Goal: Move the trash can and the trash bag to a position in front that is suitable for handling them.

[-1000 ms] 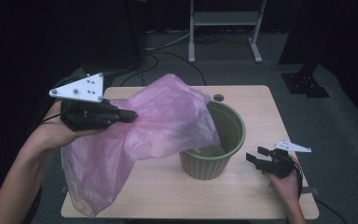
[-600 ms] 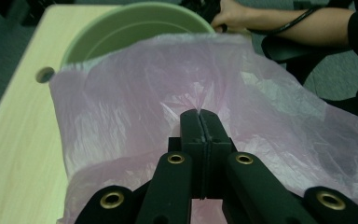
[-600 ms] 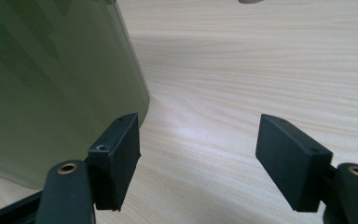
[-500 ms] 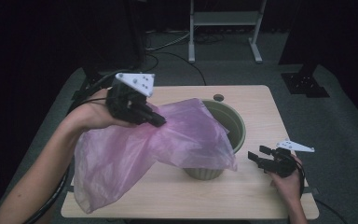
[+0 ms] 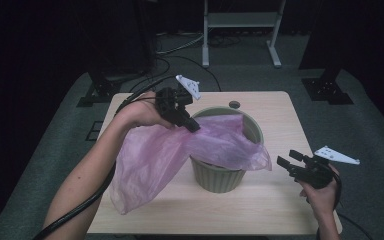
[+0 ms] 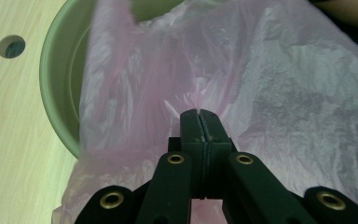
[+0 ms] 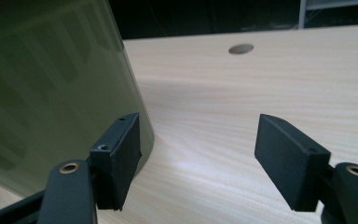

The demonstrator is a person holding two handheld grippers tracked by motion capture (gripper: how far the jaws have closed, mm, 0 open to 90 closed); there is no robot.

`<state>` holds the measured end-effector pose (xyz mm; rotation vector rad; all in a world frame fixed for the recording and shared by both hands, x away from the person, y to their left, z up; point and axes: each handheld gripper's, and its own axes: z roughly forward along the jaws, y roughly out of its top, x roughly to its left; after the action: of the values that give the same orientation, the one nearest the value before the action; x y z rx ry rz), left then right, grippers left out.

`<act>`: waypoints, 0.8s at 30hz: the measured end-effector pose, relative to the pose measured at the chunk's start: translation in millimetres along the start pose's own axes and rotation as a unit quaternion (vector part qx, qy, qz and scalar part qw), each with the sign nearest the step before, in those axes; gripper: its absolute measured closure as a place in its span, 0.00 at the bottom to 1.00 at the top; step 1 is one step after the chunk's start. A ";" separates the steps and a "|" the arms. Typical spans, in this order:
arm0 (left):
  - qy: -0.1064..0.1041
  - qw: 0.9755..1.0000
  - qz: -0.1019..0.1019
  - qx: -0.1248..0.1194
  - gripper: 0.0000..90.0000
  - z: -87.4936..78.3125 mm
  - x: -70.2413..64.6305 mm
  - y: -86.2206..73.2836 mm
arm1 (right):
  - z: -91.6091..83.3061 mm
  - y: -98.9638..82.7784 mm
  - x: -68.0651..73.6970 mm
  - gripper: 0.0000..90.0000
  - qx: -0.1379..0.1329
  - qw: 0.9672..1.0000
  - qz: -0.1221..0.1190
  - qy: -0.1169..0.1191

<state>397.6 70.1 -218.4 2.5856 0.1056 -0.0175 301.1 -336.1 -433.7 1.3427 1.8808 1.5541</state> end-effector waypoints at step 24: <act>0.096 0.994 -0.018 0.047 1.00 36.9 30.1 6.5 | -14.2 5.5 2.3 0.34 -0.016 1.000 -0.001 0.013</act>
<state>428.4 47.3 -247.4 2.6738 0.2261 0.2195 291.7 -342.4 -423.3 1.3121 1.8651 1.6010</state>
